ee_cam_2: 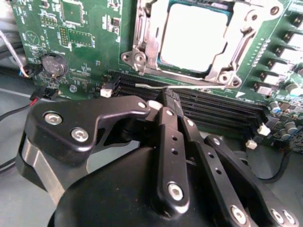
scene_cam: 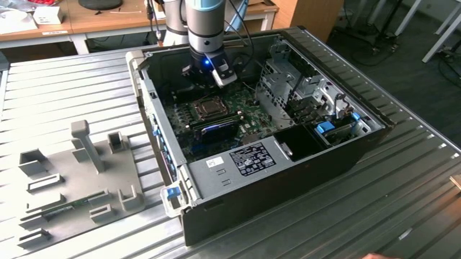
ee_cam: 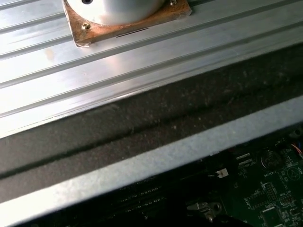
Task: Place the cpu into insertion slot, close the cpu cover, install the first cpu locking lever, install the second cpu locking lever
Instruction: 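Install the first cpu locking lever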
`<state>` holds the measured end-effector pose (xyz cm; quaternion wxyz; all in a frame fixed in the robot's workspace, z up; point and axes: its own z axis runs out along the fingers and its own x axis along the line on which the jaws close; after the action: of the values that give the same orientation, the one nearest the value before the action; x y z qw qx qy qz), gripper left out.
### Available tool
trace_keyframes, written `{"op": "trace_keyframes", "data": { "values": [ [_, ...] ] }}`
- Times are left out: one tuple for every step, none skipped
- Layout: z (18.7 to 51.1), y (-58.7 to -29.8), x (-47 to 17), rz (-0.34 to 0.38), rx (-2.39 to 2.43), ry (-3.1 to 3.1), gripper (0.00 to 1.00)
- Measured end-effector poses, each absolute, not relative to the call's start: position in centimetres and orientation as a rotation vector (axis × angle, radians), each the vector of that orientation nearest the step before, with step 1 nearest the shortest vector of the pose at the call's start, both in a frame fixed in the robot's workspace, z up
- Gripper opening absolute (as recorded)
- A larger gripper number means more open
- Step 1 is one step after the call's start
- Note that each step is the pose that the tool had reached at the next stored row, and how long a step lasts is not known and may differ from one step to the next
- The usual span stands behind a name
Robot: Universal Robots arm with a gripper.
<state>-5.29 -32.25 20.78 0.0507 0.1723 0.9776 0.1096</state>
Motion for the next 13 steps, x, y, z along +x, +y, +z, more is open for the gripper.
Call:
{"op": "trace_keyframes", "data": {
  "values": [
    [20.78,-32.29,-5.29,0.333,0.524,2.976,0.11],
    [20.78,-32.33,-5.29,0.333,0.524,2.976,0.11],
    [20.77,-32.35,-5.30,0.334,0.525,2.976,0.11],
    [20.77,-32.35,-5.30,0.334,0.525,2.976,0.11],
    [20.76,-32.36,-5.30,0.333,0.525,2.976,0.11],
    [20.74,-32.36,-5.30,0.333,0.525,2.976,0.11],
    [20.73,-32.36,-5.29,0.334,0.524,2.976,0.11],
    [20.71,-32.36,-5.29,0.334,0.524,2.976,0.11],
    [20.70,-32.35,-5.29,0.334,0.524,2.976,0.11],
    [20.70,-32.34,-5.30,0.334,0.524,2.976,0.11],
    [20.70,-32.34,-5.30,0.334,0.524,2.976,0.11],
    [20.69,-32.33,-5.31,0.333,0.524,2.976,0.11],
    [20.68,-32.32,-5.31,0.334,0.524,2.976,0.11]
  ]
}}
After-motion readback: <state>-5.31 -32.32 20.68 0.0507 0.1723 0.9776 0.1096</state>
